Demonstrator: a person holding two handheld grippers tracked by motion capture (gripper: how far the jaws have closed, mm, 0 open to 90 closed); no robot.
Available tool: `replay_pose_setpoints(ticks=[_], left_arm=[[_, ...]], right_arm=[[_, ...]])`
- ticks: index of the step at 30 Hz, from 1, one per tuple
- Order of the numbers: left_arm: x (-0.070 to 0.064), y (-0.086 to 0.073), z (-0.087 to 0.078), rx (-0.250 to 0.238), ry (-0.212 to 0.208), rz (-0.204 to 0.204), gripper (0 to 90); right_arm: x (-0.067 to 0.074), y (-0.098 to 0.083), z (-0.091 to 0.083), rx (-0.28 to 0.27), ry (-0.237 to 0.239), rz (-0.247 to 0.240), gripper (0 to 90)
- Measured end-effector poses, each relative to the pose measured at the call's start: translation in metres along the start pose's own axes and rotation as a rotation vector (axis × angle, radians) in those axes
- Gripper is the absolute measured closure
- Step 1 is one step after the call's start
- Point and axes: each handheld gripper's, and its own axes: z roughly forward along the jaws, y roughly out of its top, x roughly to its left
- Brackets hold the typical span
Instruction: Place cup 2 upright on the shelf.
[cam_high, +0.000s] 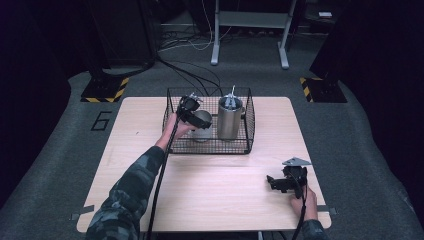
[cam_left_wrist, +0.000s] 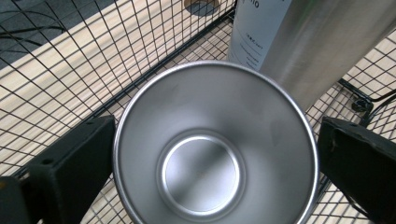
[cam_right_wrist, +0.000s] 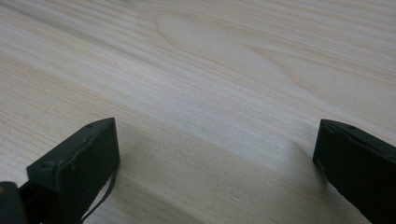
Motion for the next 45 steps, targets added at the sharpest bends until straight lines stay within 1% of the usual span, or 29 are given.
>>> replay_pose_setpoints(ticks=[4, 7, 11, 13, 15, 18, 19, 20, 21, 23, 24, 25, 27, 29, 30, 33, 34, 35, 37, 40, 44, 45], left_arm=[[-0.002, 0.004, -0.011, -0.033, 0.006, 0.002, 0.2], [-0.006, 0.007, -0.020, -0.048, 0.010, 0.020, 0.2], [-0.012, 0.011, -0.036, -0.076, 0.006, 0.032, 0.2], [-0.015, 0.012, -0.045, -0.088, 0.007, 0.037, 0.2], [-0.018, 0.011, -0.051, -0.101, 0.004, 0.040, 0.2], [-0.024, 0.010, -0.063, -0.104, 0.006, 0.063, 0.2], [-0.028, 0.008, -0.070, -0.116, 0.005, 0.066, 0.2], [-0.030, 0.006, -0.074, -0.127, 0.005, 0.068, 0.2], [-0.033, 0.005, -0.078, -0.132, 0.016, 0.074, 0.2], [-0.038, 0.000, -0.087, -0.138, 0.024, 0.090, 0.2], [-0.041, -0.002, -0.091, -0.138, 0.022, 0.085, 0.1], [-0.043, -0.004, -0.095, -0.138, 0.026, 0.097, 0.2], [-0.047, -0.011, -0.102, -0.147, 0.027, 0.095, 0.2], [-0.049, -0.016, -0.108, -0.140, 0.029, 0.100, 0.2], [-0.051, -0.020, -0.111, -0.148, 0.025, 0.097, 0.2], [-0.054, -0.028, -0.119, -0.144, 0.041, 0.117, 0.2], [-0.056, -0.030, -0.121, -0.150, 0.039, 0.119, 0.2], [-0.057, -0.033, -0.123, -0.142, 0.034, 0.117, 0.2], [-0.061, -0.039, -0.128, -0.149, 0.038, 0.134, 0.2], [-0.066, -0.048, -0.134, -0.135, 0.043, 0.151, 0.2], [-0.072, -0.061, -0.144, -0.129, 0.043, 0.152, 0.2], [-0.073, -0.064, -0.146, -0.127, 0.050, 0.163, 0.2]], right_arm=[[0.000, 0.000, 0.000, 0.001, 0.000, 0.000, 0.0], [0.000, 0.000, 0.000, -0.001, 0.000, 0.000, 0.0], [0.000, 0.000, 0.000, 0.000, 0.000, 0.000, 0.0], [0.000, 0.000, 0.000, 0.000, 0.001, 0.000, 0.0], [0.000, 0.000, 0.000, 0.000, 0.000, 0.000, 0.0], [0.000, 0.000, 0.000, 0.000, 0.001, 0.000, 0.0], [0.000, 0.000, 0.000, -0.001, 0.000, 0.000, 0.0], [0.000, 0.000, 0.000, 0.001, 0.002, 0.001, 0.0], [0.000, 0.000, 0.000, 0.000, 0.001, 0.000, 0.0], [0.000, 0.000, 0.000, 0.000, 0.000, 0.000, 0.0], [0.000, 0.000, 0.000, 0.001, 0.001, 0.000, 0.0], [0.000, 0.000, 0.000, 0.000, 0.001, 0.001, 0.0], [0.000, 0.000, 0.000, 0.000, 0.000, 0.000, 0.0], [0.000, 0.000, 0.000, 0.000, 0.000, 0.000, 0.0], [0.000, 0.000, 0.000, 0.000, 0.001, 0.001, 0.0], [0.000, 0.000, 0.000, 0.000, 0.000, 0.001, 0.0], [0.000, 0.000, 0.000, 0.001, 0.001, 0.000, 0.0], [0.000, 0.000, 0.000, -0.003, 0.000, 0.001, 0.0], [0.000, 0.000, 0.000, 0.000, 0.001, 0.000, 0.0], [0.000, 0.000, 0.000, 0.000, 0.001, 0.001, 0.0], [0.000, 0.000, 0.000, 0.000, 0.001, 0.001, 0.0], [0.000, 0.000, 0.000, 0.000, 0.000, 0.001, 0.0]])
